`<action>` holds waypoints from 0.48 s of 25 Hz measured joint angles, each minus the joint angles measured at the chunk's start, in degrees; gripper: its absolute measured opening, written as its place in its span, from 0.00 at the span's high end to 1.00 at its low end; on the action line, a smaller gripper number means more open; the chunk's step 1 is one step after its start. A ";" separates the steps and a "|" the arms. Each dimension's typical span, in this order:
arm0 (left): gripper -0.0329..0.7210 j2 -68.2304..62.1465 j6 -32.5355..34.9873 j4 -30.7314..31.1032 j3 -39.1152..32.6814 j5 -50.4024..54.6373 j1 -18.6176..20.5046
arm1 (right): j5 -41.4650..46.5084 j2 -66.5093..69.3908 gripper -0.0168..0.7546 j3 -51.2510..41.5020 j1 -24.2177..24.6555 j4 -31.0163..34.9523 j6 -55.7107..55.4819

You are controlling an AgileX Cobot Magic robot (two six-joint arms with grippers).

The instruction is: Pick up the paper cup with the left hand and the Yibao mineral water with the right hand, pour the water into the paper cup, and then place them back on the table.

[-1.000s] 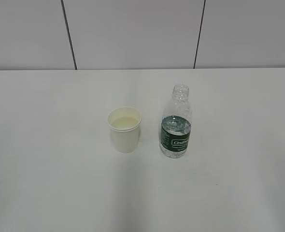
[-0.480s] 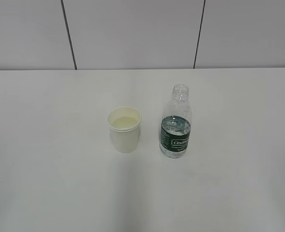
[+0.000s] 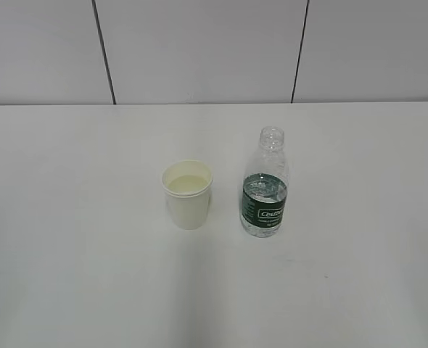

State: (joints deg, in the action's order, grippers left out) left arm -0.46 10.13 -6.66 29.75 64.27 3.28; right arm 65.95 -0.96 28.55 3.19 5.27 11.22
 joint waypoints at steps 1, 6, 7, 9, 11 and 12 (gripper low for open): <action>0.32 0.00 0.00 0.00 0.00 0.00 0.00 | 0.00 0.00 0.21 0.00 0.00 0.00 0.00; 0.32 0.00 0.00 0.00 0.00 0.00 0.00 | 0.00 0.00 0.21 0.00 -0.22 0.00 0.00; 0.32 0.00 0.00 0.00 0.00 0.00 0.00 | 0.00 0.00 0.21 0.00 -0.60 0.00 0.00; 0.32 0.00 0.00 0.00 0.00 0.00 0.00 | 0.00 0.00 0.21 0.00 -1.19 0.00 0.00; 0.33 0.00 0.00 0.00 0.00 0.00 0.00 | 0.00 0.00 0.21 0.00 -1.32 0.00 0.00; 0.33 0.00 0.00 0.00 0.00 0.00 0.00 | 0.00 0.00 0.21 0.00 -1.32 0.00 0.00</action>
State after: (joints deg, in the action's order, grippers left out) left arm -0.46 10.13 -6.66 29.75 64.27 3.28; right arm 65.95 -0.96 28.55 1.87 5.27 11.22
